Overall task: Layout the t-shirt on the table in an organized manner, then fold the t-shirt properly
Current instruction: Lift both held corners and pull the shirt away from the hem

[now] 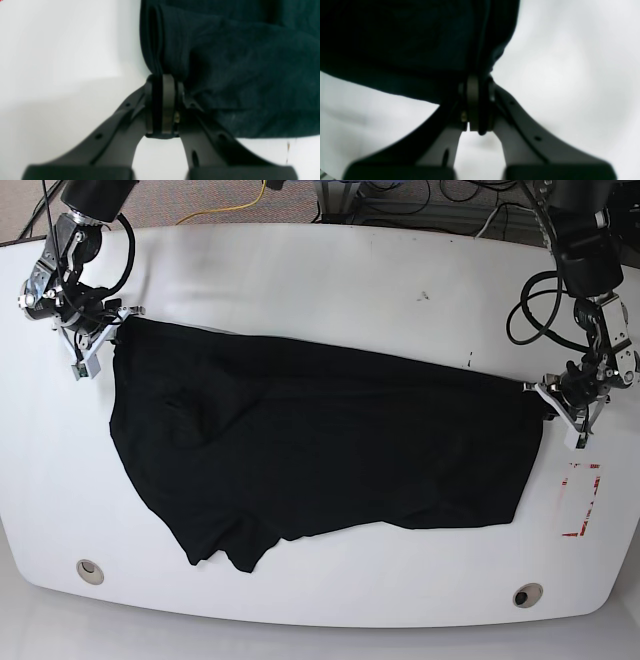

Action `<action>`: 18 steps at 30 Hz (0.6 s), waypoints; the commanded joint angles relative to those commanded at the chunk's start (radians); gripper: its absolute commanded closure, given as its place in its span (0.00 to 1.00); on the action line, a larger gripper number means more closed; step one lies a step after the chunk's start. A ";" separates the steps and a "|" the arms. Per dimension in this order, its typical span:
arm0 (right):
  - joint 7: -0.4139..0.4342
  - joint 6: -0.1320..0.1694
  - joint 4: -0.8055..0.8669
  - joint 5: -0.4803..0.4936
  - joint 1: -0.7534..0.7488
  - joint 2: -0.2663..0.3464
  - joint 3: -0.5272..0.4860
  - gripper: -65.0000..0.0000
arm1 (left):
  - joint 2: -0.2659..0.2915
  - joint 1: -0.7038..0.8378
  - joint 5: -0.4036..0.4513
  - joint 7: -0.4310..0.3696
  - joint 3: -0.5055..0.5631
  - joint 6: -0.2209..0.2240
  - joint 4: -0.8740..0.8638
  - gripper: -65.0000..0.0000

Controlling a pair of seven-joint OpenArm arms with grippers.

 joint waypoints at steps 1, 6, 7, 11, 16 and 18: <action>0.000 0.000 0.011 0.000 -0.003 0.008 0.000 1.00 | 0.000 0.012 0.000 0.018 0.000 0.000 0.021 1.00; -0.002 0.000 0.087 0.002 -0.072 0.026 0.002 1.00 | 0.002 0.098 0.000 0.101 -0.034 0.000 0.184 1.00; -0.009 0.000 0.112 0.000 -0.091 0.028 0.002 1.00 | 0.005 0.127 0.000 0.124 -0.054 0.000 0.230 1.00; -0.052 0.000 0.157 0.000 -0.129 0.029 0.005 1.00 | 0.020 0.192 0.000 0.190 -0.083 0.000 0.339 1.00; -0.074 0.000 0.204 0.000 -0.189 0.029 0.008 1.00 | 0.046 0.272 0.000 0.272 -0.089 0.000 0.486 1.00; -0.074 0.000 0.227 -0.002 -0.218 0.029 0.008 1.00 | 0.048 0.315 0.000 0.290 -0.094 0.000 0.535 1.00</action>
